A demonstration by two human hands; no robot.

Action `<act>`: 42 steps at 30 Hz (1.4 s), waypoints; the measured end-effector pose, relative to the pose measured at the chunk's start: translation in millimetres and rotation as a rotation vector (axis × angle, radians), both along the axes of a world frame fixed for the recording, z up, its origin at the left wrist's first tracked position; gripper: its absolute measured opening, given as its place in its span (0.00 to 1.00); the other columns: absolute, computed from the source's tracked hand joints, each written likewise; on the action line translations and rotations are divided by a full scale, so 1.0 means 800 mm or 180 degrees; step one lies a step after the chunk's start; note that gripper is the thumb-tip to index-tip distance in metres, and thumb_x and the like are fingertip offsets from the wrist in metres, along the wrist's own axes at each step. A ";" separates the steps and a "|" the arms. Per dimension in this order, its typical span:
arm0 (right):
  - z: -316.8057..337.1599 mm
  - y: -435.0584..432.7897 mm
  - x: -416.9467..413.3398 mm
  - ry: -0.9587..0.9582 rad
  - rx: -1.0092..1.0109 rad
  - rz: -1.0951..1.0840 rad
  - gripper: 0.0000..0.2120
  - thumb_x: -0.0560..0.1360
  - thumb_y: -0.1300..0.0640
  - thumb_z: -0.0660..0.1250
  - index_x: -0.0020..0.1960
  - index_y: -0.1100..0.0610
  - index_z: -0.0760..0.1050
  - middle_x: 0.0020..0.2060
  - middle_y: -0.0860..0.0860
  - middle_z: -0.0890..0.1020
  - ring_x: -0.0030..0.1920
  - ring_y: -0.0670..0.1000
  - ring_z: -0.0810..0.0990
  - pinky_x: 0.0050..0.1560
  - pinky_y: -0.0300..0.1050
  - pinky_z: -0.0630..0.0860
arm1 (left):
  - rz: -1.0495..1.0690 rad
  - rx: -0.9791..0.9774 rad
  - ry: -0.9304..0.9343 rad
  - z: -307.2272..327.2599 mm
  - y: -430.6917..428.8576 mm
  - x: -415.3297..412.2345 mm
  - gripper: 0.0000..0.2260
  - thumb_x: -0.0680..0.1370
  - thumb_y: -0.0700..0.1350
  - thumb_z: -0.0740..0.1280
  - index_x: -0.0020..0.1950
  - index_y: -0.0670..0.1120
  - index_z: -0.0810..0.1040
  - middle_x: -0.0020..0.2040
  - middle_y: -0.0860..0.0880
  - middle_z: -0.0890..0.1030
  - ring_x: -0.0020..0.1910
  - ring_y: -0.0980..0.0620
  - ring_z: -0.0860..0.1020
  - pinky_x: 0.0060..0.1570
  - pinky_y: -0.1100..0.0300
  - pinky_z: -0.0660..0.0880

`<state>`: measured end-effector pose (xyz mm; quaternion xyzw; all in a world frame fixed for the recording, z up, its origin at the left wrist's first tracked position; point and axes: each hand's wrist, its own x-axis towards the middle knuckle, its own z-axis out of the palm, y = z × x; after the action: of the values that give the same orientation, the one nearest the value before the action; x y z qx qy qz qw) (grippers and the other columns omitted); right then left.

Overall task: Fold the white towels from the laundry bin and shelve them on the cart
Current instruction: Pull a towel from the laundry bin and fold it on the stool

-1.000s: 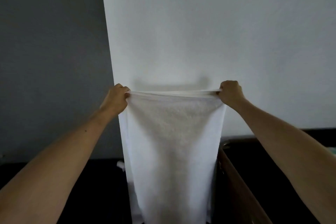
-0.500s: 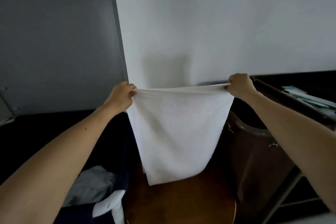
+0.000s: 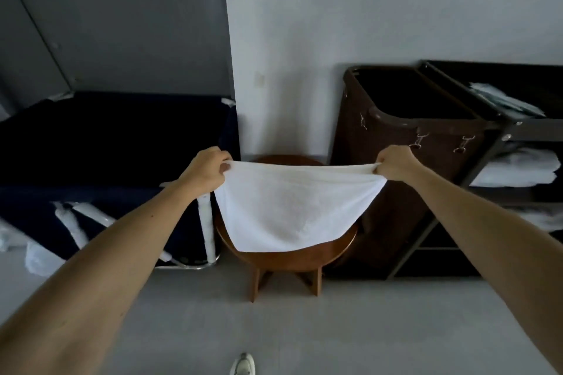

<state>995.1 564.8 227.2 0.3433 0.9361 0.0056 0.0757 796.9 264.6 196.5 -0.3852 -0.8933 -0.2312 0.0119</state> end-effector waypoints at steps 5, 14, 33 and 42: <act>-0.042 -0.024 0.051 -0.0202 -0.0391 -0.0057 0.14 0.77 0.60 0.57 0.52 0.63 0.79 0.41 0.52 0.77 0.43 0.51 0.75 0.33 0.37 0.66 | 0.0070 -0.0182 -0.0248 -0.051 -0.027 0.056 0.09 0.79 0.36 0.60 0.53 0.38 0.78 0.52 0.40 0.76 0.53 0.42 0.75 0.52 0.53 0.70; -0.103 -0.014 0.040 -0.0332 -0.0610 -0.0141 0.11 0.76 0.61 0.56 0.38 0.58 0.74 0.26 0.49 0.71 0.28 0.47 0.69 0.28 0.36 0.62 | 0.0192 -0.0323 -0.0667 -0.117 -0.029 0.055 0.08 0.78 0.35 0.60 0.53 0.38 0.78 0.51 0.40 0.76 0.51 0.43 0.76 0.51 0.52 0.72; -0.208 0.132 -0.208 0.0123 -0.1476 -0.1342 0.12 0.75 0.62 0.61 0.34 0.56 0.68 0.32 0.51 0.70 0.43 0.54 0.72 0.44 0.44 0.69 | 0.0329 -0.0464 -0.0946 -0.213 0.154 -0.215 0.12 0.77 0.32 0.60 0.58 0.36 0.77 0.57 0.37 0.75 0.55 0.39 0.74 0.51 0.54 0.70; -0.320 0.220 -0.325 -0.0013 -0.2062 -0.1602 0.06 0.75 0.60 0.62 0.44 0.63 0.75 0.43 0.60 0.80 0.47 0.58 0.81 0.45 0.46 0.78 | 0.0775 -0.0295 -0.0974 -0.318 0.260 -0.319 0.11 0.78 0.32 0.58 0.55 0.36 0.78 0.55 0.36 0.77 0.53 0.39 0.75 0.52 0.54 0.71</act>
<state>735.4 740.6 -28.4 0.5201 0.7761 -0.3075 0.1807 541.8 472.8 -57.6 -0.2348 -0.9344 -0.2425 -0.1139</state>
